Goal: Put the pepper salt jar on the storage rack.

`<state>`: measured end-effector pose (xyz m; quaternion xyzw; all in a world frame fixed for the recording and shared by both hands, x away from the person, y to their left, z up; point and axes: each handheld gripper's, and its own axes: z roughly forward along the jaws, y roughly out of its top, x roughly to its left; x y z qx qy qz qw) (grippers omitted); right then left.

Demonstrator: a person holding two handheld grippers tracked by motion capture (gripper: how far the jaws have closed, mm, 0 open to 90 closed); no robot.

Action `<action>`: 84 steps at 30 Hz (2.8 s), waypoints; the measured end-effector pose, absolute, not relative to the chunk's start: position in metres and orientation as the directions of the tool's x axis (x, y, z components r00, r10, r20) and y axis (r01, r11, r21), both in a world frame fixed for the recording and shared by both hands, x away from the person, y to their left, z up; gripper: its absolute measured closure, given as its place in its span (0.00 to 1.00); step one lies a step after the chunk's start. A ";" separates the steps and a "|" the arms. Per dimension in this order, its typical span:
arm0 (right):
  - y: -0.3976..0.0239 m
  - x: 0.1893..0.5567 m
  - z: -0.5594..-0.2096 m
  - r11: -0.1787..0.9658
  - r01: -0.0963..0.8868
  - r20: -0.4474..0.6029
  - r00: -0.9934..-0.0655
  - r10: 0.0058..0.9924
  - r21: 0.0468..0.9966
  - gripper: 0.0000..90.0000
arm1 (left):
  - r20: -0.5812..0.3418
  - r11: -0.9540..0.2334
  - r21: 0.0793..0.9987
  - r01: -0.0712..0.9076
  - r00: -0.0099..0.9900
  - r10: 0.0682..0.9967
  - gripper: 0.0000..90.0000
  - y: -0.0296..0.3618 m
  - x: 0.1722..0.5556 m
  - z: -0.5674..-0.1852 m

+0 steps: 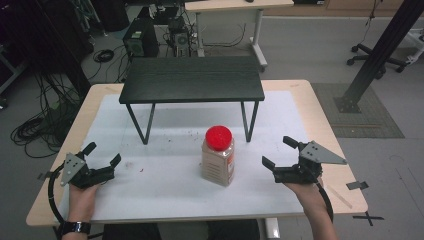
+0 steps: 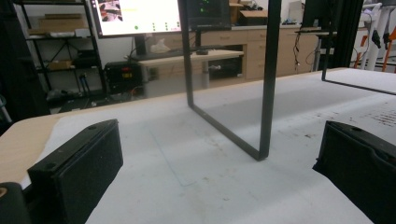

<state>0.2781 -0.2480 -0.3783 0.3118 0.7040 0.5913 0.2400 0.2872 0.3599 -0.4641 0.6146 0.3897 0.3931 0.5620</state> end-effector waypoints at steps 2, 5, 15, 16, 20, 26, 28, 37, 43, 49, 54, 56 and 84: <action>-0.246 0.277 -0.377 0.099 0.154 0.039 -0.706 0.707 0.983 0.01 | 0.046 -0.065 0.997 0.037 0.387 0.921 0.00 0.360 0.287 -0.464; -0.243 0.275 -0.374 0.098 0.156 0.047 -0.726 0.686 0.983 0.01 | 0.046 -0.066 0.997 0.036 0.389 0.920 0.00 0.360 0.287 -0.464; -0.236 0.273 -0.372 0.112 0.170 0.062 -0.771 0.634 0.979 0.01 | 0.047 -0.066 0.997 0.035 0.391 0.919 0.00 0.360 0.287 -0.464; -0.235 0.273 -0.372 0.114 0.172 0.063 -0.774 0.630 0.978 0.01 | 0.047 -0.066 0.997 0.035 0.392 0.919 0.00 0.360 0.287 -0.464; -0.232 0.272 -0.372 0.122 0.175 0.065 -0.788 0.612 0.977 0.02 | 0.042 -0.061 0.997 0.036 0.395 0.918 0.00 0.360 0.287 -0.464; -0.226 0.271 -0.375 0.137 0.182 0.067 -0.804 0.591 0.974 0.02 | 0.041 -0.060 0.998 0.036 0.397 0.917 0.00 0.360 0.287 -0.464; -0.224 0.271 -0.376 0.140 0.185 0.070 -0.809 0.583 0.973 0.02 | 0.041 -0.061 0.998 0.036 0.397 0.917 0.00 0.360 0.287 -0.464; -0.216 0.270 -0.382 0.157 0.194 0.075 -0.826 0.558 0.968 0.02 | 0.041 -0.061 0.998 0.036 0.398 0.917 0.00 0.360 0.286 -0.464; -0.212 0.271 -0.389 0.167 0.208 0.086 -0.835 0.543 0.964 0.03 | 0.041 -0.060 0.998 0.036 0.398 0.916 0.00 0.360 0.286 -0.464; -0.207 0.272 -0.393 0.173 0.212 0.089 -0.839 0.537 0.962 0.03 | 0.041 -0.060 0.998 0.037 0.399 0.916 0.00 0.360 0.286 -0.464; -0.203 0.273 -0.396 0.176 0.219 0.096 -0.845 0.526 0.960 0.03 | 0.041 -0.060 0.998 0.036 0.400 0.916 0.00 0.360 0.286 -0.464; -0.202 0.274 -0.397 0.178 0.219 0.096 -0.846 0.525 0.959 0.03 | 0.041 -0.061 0.997 0.036 0.400 0.916 0.00 0.360 0.286 -0.464; -0.187 0.283 -0.411 0.189 0.243 0.119 -0.857 0.502 0.951 0.02 | 0.041 -0.059 0.998 0.034 0.405 0.913 0.00 0.360 0.286 -0.464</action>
